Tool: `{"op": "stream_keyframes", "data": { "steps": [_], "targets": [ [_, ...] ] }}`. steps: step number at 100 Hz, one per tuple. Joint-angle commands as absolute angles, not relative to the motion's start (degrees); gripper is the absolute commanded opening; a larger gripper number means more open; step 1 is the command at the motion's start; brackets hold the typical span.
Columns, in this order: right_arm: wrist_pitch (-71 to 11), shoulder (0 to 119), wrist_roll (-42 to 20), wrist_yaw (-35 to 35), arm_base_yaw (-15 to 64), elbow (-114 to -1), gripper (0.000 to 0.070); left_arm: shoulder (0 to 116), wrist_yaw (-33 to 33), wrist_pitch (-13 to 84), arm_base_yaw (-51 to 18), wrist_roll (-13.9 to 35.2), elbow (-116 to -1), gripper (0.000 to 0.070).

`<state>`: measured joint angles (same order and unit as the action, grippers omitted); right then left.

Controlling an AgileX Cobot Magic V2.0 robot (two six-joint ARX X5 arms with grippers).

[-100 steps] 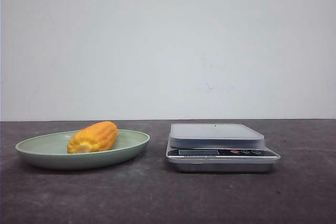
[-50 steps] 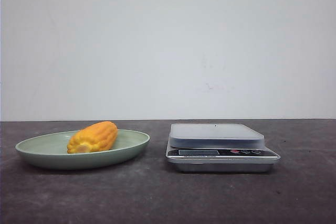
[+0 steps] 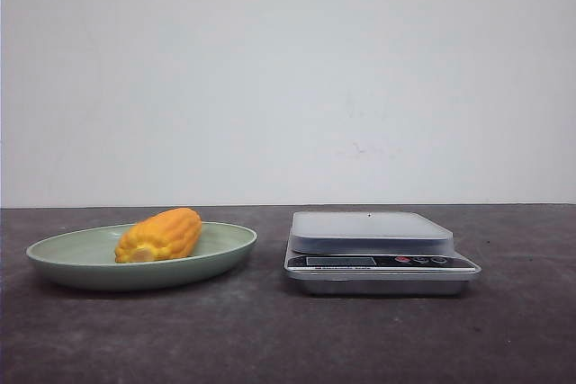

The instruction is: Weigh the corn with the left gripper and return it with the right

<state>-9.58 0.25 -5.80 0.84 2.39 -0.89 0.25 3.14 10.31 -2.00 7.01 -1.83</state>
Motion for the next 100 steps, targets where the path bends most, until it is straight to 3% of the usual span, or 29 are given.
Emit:
{"op": "stream_keyframes", "data": {
  "steps": [1, 67, 100],
  "targets": [
    [-8.95, 0.23, -5.19, 1.61, 2.37, -0.64, 0.0012, 0.19, 3.2, 10.33, -1.89, 6.68, -0.86, 0.0011],
    [-9.98, 0.23, -7.11, 2.48, 2.55, -0.64, 0.0011, 0.19, 3.2, 10.2, -1.89, 6.7, -0.91, 0.0011],
    [-10.09, 0.23, -7.55, 2.33, 2.55, -0.64, 0.0011, 0.19, 3.22, 3.05, -1.89, 6.92, -0.91, 0.0012]
  ]
}}
